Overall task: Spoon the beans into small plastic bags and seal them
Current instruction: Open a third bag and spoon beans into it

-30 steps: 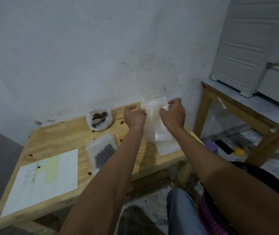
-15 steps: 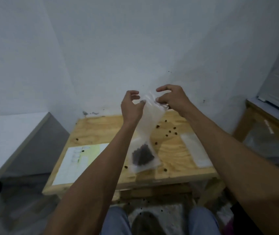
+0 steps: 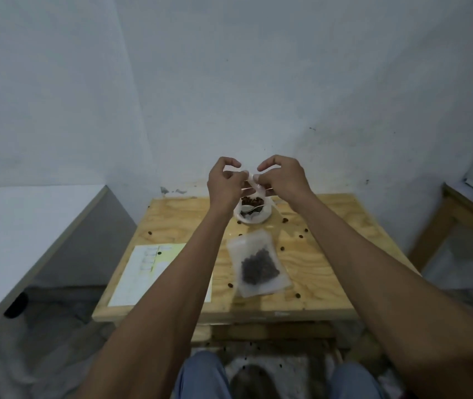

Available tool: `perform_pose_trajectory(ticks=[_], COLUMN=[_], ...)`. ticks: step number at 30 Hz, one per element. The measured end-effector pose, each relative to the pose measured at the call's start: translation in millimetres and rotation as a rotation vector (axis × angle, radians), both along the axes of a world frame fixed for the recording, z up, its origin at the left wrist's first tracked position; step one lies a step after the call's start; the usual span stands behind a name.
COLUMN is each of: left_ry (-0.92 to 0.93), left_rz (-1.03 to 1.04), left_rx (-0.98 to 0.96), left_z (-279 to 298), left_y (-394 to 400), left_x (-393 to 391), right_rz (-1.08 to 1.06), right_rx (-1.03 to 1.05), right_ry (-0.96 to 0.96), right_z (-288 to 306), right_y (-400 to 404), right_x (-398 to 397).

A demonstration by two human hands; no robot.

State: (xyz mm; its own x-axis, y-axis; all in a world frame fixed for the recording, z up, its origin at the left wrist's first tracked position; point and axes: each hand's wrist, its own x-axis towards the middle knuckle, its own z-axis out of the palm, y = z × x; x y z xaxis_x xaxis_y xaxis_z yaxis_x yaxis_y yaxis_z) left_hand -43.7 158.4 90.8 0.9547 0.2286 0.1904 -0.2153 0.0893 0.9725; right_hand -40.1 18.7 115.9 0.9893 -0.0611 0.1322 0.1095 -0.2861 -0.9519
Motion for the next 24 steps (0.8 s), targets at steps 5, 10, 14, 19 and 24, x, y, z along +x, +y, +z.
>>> perform_pose_trajectory(ticks=[5,10,14,19,24], left_ry=[-0.063,0.011,0.04,0.114,0.057], left_rz=[0.036,0.129,0.121,0.078,0.07], left_rx=[0.181,0.237,0.196,0.206,0.339], left_z=[-3,-2,-1,-1,1], left_y=[-4,-7,-6,-8,-7], left_x=[-1,8,7,8,9], right_rz=[-0.03,0.002,0.01,0.006,-0.029], right_rx=[-0.15,-0.319,-0.466,-0.543,-0.521], right_ry=[-0.072,-0.188,-0.154,-0.174,-0.173], right_z=[-3,-8,-6,-6,-7], right_y=[7,13,14,15,11], right_x=[-3,-2,-3,-3,-3])
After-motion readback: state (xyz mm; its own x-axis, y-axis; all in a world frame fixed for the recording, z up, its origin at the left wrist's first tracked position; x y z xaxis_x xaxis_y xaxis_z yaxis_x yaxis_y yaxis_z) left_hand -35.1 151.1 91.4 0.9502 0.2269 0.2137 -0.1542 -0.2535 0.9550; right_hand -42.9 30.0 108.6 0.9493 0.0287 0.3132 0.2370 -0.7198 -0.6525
